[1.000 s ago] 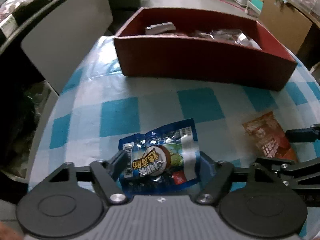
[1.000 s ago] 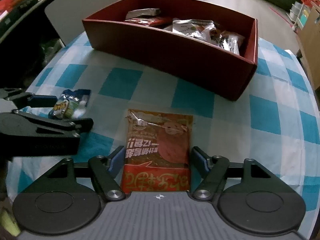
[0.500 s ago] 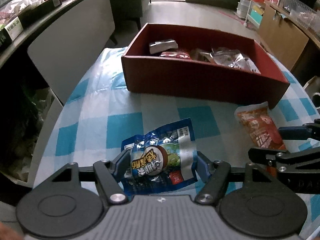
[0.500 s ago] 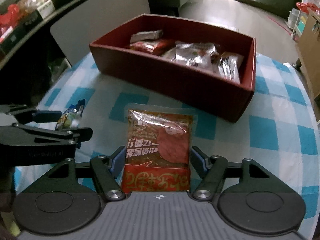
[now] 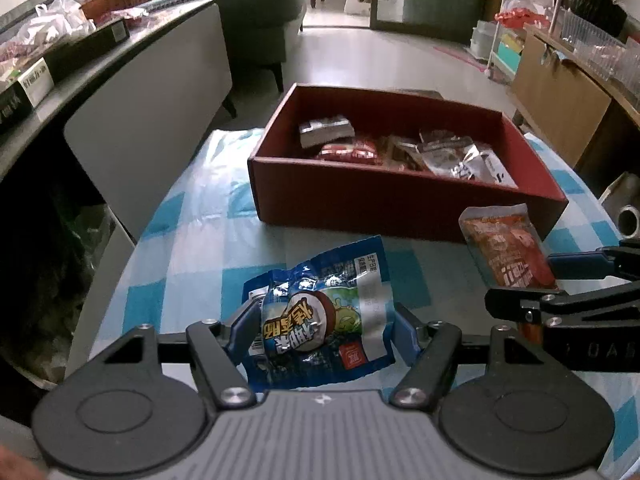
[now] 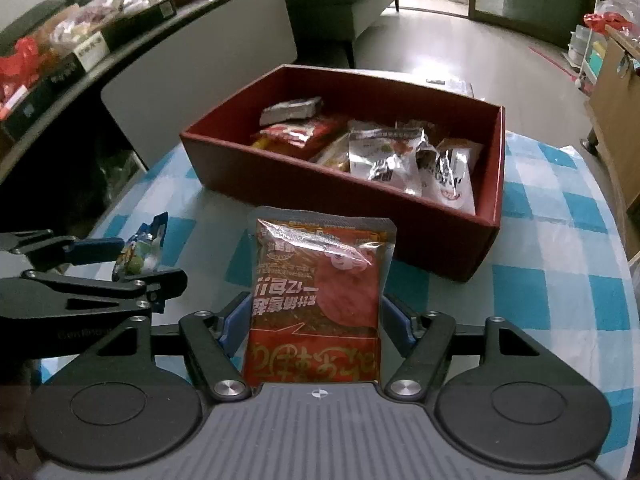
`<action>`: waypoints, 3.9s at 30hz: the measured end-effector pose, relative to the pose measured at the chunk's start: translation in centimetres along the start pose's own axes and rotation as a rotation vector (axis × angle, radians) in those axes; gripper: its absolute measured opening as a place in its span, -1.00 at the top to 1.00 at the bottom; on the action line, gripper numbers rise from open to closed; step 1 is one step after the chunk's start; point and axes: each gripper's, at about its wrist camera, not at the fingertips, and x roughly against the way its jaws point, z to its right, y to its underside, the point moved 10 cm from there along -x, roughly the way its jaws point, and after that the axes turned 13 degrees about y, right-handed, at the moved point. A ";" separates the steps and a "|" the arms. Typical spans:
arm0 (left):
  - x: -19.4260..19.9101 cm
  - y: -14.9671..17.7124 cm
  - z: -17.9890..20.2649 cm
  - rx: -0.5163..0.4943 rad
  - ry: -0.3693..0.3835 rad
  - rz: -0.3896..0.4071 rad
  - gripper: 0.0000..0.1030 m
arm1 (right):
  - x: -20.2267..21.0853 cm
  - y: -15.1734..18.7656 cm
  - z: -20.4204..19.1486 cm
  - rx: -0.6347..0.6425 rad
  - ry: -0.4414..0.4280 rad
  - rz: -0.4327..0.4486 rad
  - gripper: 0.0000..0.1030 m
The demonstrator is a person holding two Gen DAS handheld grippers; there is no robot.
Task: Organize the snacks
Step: 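Lift both held bags and carry them over the red box, then lower both bags into the red box and open both tools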
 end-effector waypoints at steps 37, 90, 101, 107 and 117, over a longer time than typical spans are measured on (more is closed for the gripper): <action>0.6 -10.7 1.8 -0.034 -0.012 0.215 -0.23 | 2.8 -8.4 3.8 -0.178 -0.006 0.217 -0.47; -9.7 -14.4 1.2 -0.045 -0.078 0.098 -0.34 | -7.7 -10.9 7.5 -0.216 0.078 0.074 -0.68; -7.0 -14.0 0.9 -0.030 -0.068 0.120 -0.35 | -6.0 -10.5 7.9 -0.231 0.095 0.093 -0.72; -5.2 -12.9 1.0 -0.036 -0.067 0.127 -0.36 | -4.0 -9.7 7.4 -0.231 0.091 0.109 -0.80; -1.6 -9.7 0.7 -0.022 -0.045 0.129 -0.36 | -0.2 -7.9 5.6 -0.224 0.095 0.150 -0.82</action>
